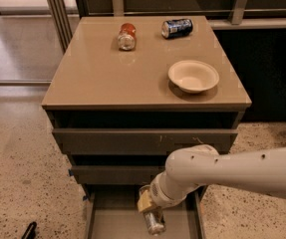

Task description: Place redbull can into bottom drawer

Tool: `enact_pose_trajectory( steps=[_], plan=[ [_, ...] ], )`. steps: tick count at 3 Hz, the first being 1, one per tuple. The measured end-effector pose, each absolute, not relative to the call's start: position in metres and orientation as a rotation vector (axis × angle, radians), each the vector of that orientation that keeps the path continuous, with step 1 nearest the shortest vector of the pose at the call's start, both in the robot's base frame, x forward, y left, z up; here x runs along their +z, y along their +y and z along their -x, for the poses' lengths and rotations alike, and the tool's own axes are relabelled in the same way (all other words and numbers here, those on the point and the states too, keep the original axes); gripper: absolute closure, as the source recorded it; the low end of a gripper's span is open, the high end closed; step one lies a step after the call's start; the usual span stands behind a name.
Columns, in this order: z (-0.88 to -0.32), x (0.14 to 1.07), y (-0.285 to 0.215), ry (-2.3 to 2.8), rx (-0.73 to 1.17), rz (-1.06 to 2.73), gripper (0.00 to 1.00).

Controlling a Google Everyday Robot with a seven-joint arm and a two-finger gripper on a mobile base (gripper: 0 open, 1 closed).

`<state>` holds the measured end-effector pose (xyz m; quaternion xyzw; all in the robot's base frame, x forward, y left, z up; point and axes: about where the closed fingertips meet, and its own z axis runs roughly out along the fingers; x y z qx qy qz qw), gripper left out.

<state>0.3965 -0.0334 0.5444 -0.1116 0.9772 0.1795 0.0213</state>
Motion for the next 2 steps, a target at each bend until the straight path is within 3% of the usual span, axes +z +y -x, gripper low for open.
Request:
enact_pose_trajectory(
  steps=[2],
  plan=[
    [-0.434, 0.448, -0.035, 3.021, 0.546, 0.221, 1.00]
  ],
)
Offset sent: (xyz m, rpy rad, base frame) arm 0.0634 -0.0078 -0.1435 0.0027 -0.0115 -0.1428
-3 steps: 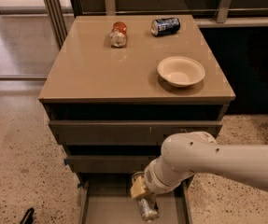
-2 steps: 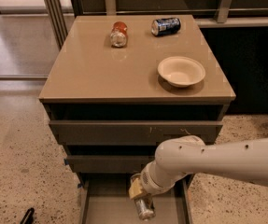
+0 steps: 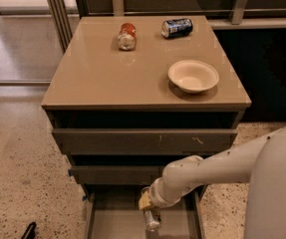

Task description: Place redbull can into bottom drawer

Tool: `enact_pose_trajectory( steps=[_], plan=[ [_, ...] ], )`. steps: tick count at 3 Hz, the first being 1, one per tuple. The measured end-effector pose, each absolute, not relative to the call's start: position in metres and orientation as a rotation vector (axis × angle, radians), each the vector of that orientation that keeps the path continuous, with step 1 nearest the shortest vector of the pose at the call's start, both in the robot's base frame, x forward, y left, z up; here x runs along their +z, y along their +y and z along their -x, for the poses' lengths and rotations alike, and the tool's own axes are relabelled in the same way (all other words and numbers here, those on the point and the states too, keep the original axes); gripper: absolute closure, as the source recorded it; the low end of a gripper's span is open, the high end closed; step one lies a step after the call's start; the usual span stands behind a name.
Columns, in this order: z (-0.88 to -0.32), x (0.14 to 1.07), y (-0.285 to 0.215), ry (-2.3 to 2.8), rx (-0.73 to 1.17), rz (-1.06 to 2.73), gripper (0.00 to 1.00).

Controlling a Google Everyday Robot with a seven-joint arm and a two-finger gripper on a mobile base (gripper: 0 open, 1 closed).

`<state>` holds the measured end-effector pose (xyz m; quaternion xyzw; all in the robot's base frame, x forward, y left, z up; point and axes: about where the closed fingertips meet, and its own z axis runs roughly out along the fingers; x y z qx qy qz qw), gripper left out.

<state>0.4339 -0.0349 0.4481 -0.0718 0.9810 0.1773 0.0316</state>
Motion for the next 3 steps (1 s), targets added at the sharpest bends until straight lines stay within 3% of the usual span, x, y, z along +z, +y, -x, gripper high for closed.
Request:
enact_pose_trajectory(
  steps=[3],
  plan=[
    [-0.430, 0.391, -0.046, 3.099, 0.625, 0.176, 1.00]
  ],
)
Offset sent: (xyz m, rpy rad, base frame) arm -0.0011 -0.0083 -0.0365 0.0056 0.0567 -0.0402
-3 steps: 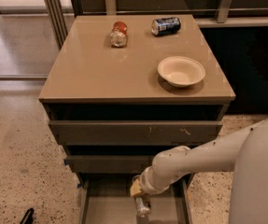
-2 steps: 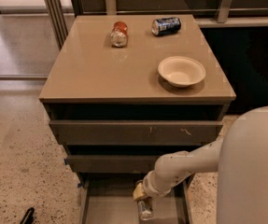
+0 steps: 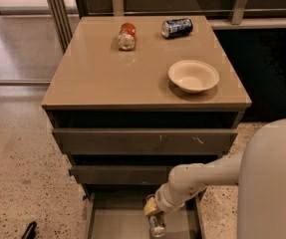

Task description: Place redbull can into bottom drawer

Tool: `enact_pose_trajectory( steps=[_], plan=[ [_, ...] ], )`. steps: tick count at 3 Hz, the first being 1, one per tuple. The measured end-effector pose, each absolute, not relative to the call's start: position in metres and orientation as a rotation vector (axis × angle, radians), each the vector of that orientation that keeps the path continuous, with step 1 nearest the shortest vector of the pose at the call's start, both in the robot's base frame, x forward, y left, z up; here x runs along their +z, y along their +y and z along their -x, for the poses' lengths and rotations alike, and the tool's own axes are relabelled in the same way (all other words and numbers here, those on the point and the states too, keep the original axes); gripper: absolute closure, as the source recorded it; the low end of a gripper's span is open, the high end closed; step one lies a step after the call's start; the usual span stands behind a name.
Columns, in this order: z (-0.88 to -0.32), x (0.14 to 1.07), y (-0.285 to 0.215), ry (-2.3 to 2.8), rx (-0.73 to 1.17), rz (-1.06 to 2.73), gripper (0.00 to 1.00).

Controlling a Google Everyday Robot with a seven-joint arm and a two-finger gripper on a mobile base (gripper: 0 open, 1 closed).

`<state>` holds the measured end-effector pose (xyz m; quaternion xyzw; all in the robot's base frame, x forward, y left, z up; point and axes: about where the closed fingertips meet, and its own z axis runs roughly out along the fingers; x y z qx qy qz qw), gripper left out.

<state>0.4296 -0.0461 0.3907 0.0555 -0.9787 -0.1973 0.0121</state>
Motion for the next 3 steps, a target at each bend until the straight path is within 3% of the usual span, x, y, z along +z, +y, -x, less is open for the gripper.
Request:
enact_pose_trajectory(
  steps=[3],
  plan=[
    [-0.445, 0.310, -0.077, -2.822, -1.026, -0.010, 1.00]
  ],
)
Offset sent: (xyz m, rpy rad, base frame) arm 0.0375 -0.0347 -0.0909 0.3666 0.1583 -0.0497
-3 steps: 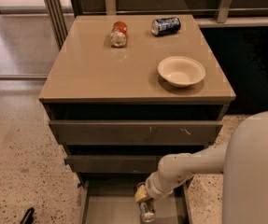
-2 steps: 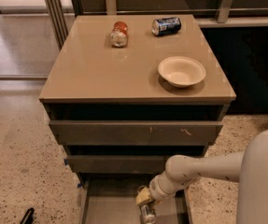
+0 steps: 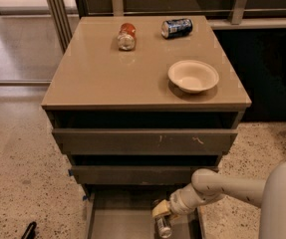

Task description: Place redbull can into bottom drawer

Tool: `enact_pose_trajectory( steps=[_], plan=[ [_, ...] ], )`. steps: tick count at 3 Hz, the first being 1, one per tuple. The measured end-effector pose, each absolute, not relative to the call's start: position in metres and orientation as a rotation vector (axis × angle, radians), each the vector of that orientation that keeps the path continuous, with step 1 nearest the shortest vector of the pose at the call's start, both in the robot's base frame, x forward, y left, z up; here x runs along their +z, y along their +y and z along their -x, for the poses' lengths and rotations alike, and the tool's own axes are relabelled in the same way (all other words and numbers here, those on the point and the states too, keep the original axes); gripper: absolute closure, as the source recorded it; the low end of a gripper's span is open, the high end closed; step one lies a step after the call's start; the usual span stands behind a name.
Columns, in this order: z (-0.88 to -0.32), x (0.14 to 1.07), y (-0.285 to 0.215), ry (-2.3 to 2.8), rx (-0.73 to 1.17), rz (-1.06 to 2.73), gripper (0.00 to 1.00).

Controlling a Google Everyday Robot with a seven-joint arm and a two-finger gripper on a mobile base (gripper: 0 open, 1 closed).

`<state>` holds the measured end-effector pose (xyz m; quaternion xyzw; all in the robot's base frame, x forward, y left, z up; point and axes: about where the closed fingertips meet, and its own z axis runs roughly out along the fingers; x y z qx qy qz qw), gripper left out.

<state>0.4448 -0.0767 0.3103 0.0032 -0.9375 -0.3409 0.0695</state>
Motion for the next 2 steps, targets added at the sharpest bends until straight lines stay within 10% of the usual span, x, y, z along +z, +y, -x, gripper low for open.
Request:
enact_pose_trajectory(
  steps=[2],
  plan=[
    [-0.450, 0.255, -0.093, -2.768, -0.982, 0.228, 1.00]
  ],
)
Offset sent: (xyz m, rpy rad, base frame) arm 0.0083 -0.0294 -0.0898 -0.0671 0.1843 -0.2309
